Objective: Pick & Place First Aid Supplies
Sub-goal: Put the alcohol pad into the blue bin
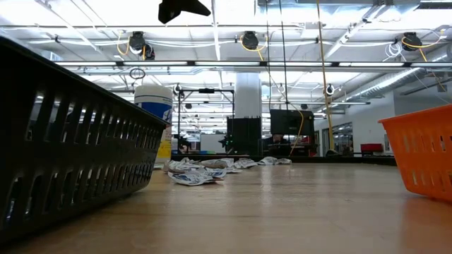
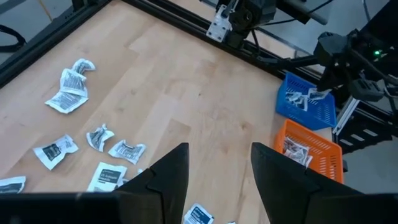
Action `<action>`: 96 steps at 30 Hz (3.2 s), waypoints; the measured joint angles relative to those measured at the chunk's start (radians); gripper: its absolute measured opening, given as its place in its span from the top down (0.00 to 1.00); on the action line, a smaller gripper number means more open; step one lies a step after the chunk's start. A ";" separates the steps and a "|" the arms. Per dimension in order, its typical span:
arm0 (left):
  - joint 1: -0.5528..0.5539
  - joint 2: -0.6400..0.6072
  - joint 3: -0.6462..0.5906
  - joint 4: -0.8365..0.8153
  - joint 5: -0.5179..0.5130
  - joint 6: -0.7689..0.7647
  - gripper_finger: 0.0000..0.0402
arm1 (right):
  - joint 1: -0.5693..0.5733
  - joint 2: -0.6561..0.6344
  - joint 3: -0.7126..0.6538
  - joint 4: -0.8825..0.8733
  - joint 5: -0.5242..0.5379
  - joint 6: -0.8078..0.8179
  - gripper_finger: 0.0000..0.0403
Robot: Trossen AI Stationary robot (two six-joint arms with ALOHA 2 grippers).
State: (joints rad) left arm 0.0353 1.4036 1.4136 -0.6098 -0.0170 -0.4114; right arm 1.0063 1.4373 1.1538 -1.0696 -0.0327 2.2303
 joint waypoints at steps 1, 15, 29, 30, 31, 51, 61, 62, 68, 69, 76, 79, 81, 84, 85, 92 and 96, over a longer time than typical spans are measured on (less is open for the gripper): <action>0.000 0.000 0.000 0.000 0.000 -0.007 0.56 | 0.004 0.002 0.000 -0.003 -0.002 -0.003 1.00; 0.008 0.000 0.000 -0.020 0.045 -0.077 0.62 | 0.005 -0.015 0.000 -0.012 -0.039 -0.095 0.52; 0.059 0.000 0.000 -0.416 0.155 -0.250 0.62 | -0.156 -0.249 0.000 -0.113 0.413 -0.521 0.33; 0.060 0.000 0.000 -0.438 0.158 -0.253 0.62 | -0.180 -0.263 0.000 -0.107 0.469 -0.579 0.33; 0.063 0.000 0.000 -0.462 0.163 -0.256 0.62 | -0.207 -0.278 0.000 -0.098 0.522 -0.636 0.34; 0.034 0.020 -0.002 -0.643 0.090 -0.305 0.62 | -0.708 -0.345 0.000 0.816 0.681 -1.963 0.35; -0.016 0.083 -0.088 -0.614 0.042 -0.399 0.59 | -0.823 -0.347 0.000 0.862 0.515 -2.038 0.35; -0.019 0.091 -0.107 -0.599 0.042 -0.415 0.57 | -0.829 -0.349 0.000 0.865 0.501 -2.050 0.35; -0.038 0.126 -0.226 -0.510 0.063 -0.471 0.40 | -0.843 -0.352 0.000 0.872 0.495 -2.120 0.35; -0.040 0.131 -0.243 -0.497 0.059 -0.474 0.37 | -0.844 -0.353 0.000 0.872 0.495 -2.129 0.35; -0.065 0.222 -0.261 -0.412 -0.012 -0.509 0.31 | -0.843 -0.353 0.000 0.871 0.495 -2.171 0.35; -0.077 0.280 -0.261 -0.406 -0.019 -0.520 0.33 | -0.843 -0.353 0.000 0.871 0.495 -2.183 0.35; -0.080 0.317 -0.262 -0.393 -0.029 -0.535 0.35 | -0.843 -0.355 0.000 0.871 0.495 -2.194 0.35; -0.082 0.362 -0.262 -0.356 -0.034 -0.544 0.38 | -0.843 -0.359 0.000 0.871 0.495 -2.198 0.35; -0.082 0.377 -0.262 -0.341 -0.034 -0.544 0.38 | -0.843 -0.363 0.000 0.871 0.495 -2.198 0.35; -0.083 0.461 -0.261 -0.284 0.006 -0.537 0.42 | -0.843 -0.382 0.000 0.869 0.498 -2.216 0.35; -0.085 0.472 -0.258 -0.274 0.024 -0.533 0.42 | -0.843 -0.396 0.000 0.869 0.499 -2.221 0.35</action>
State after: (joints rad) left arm -0.0498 1.8756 1.1557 -0.8837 0.0071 -0.9447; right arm 0.1631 1.0410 1.1535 -0.2006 0.4664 0.0090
